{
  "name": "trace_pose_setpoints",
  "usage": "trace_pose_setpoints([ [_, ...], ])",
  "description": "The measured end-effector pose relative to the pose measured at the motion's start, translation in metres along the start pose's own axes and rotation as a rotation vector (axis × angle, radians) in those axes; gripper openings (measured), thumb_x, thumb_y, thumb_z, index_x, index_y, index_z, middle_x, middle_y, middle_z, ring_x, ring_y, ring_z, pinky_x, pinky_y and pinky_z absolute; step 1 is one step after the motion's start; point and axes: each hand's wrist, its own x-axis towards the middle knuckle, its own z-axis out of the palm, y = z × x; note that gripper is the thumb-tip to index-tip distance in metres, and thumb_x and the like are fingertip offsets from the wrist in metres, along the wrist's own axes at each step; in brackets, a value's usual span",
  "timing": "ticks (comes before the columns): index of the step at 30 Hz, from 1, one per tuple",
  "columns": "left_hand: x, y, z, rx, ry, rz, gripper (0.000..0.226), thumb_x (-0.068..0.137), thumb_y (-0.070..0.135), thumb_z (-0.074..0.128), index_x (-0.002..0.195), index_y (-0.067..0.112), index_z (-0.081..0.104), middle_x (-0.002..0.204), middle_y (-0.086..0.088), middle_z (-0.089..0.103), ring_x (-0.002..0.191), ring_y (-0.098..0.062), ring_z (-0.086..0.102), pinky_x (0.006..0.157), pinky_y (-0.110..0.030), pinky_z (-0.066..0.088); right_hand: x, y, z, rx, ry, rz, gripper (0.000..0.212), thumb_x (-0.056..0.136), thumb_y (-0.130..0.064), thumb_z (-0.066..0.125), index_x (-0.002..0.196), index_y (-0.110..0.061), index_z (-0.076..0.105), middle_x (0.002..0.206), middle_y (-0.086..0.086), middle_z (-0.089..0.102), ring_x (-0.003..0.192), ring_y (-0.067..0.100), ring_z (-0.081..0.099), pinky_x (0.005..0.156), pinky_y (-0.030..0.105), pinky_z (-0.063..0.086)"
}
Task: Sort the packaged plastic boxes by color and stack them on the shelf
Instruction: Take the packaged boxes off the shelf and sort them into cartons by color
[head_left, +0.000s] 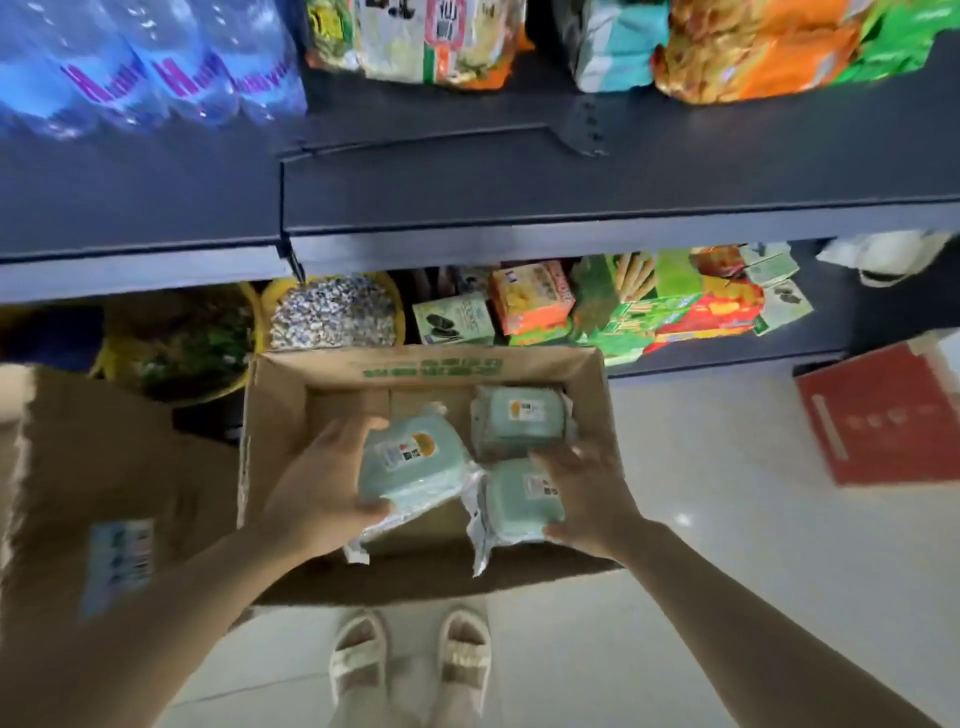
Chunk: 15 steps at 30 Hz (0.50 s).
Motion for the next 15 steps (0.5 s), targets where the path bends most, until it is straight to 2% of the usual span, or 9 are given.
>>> trace_pose_setpoints([
  [4, 0.022, -0.028, 0.047, 0.012, -0.008, -0.017, 0.083, 0.068, 0.022, 0.079, 0.137, 0.023, 0.034, 0.129, -0.003, 0.044, 0.106, -0.015, 0.05, 0.081, -0.023, 0.04, 0.039, 0.006, 0.062, -0.032, -0.023, 0.032, 0.076, 0.082, -0.042, 0.064, 0.144, -0.024, 0.024, 0.15, 0.002, 0.031, 0.138, 0.03, 0.023, 0.109, 0.038, 0.027],
  [8, 0.043, -0.05, 0.081, 0.011, -0.004, -0.009, 0.083, 0.065, 0.016, 0.079, 0.137, 0.021, 0.037, 0.129, -0.001, 0.041, 0.115, -0.016, 0.046, 0.081, -0.019, 0.032, 0.071, 0.018, 0.104, -0.103, -0.008, 0.089, 0.069, 0.082, -0.031, 0.067, 0.14, -0.016, 0.032, 0.145, 0.008, 0.038, 0.136, 0.031, 0.028, 0.105, 0.04, 0.034],
  [10, 0.05, -0.058, 0.094, -0.004, -0.001, -0.001, 0.083, 0.064, 0.015, 0.079, 0.136, 0.022, 0.037, 0.128, 0.0, 0.041, 0.114, -0.014, 0.045, 0.081, -0.017, 0.033, 0.08, 0.02, 0.114, -0.177, -0.031, 0.064, 0.066, 0.071, -0.019, 0.076, 0.129, -0.01, 0.045, 0.131, 0.012, 0.052, 0.124, 0.032, 0.043, 0.094, 0.039, 0.044],
  [12, 0.053, -0.062, 0.105, 0.001, -0.012, 0.015, 0.085, 0.064, 0.016, 0.081, 0.136, 0.023, 0.037, 0.129, 0.001, 0.041, 0.112, -0.011, 0.044, 0.083, -0.016, 0.033, 0.088, 0.023, 0.125, -0.237, -0.001, 0.068, 0.067, 0.043, -0.015, 0.089, 0.104, -0.008, 0.061, 0.102, 0.014, 0.067, 0.097, 0.033, 0.061, 0.065, 0.037, 0.054],
  [13, 0.053, -0.062, 0.109, 0.006, -0.024, 0.022, 0.086, 0.064, 0.017, 0.082, 0.136, 0.023, 0.036, 0.129, 0.002, 0.041, 0.112, -0.01, 0.044, 0.084, -0.016, 0.034, 0.089, 0.023, 0.127, -0.232, 0.013, 0.083, 0.066, 0.035, -0.014, 0.091, 0.095, -0.008, 0.064, 0.092, 0.014, 0.067, 0.086, 0.032, 0.063, 0.054, 0.034, 0.053],
  [14, 0.053, -0.063, 0.113, 0.012, -0.033, 0.03, 0.087, 0.064, 0.018, 0.083, 0.137, 0.023, 0.036, 0.13, 0.002, 0.041, 0.113, -0.01, 0.044, 0.086, -0.017, 0.035, 0.09, 0.024, 0.13, -0.24, 0.014, 0.08, 0.063, 0.039, -0.013, 0.091, 0.096, -0.007, 0.064, 0.093, 0.016, 0.065, 0.085, 0.033, 0.063, 0.051, 0.033, 0.052],
  [15, 0.053, -0.062, 0.116, 0.019, -0.04, 0.039, 0.088, 0.063, 0.019, 0.083, 0.137, 0.023, 0.036, 0.13, 0.002, 0.041, 0.114, -0.01, 0.044, 0.088, -0.018, 0.037, 0.089, 0.022, 0.129, -0.24, -0.026, 0.086, 0.059, 0.055, -0.013, 0.086, 0.108, -0.005, 0.06, 0.106, 0.019, 0.06, 0.097, 0.034, 0.06, 0.057, 0.035, 0.053],
])
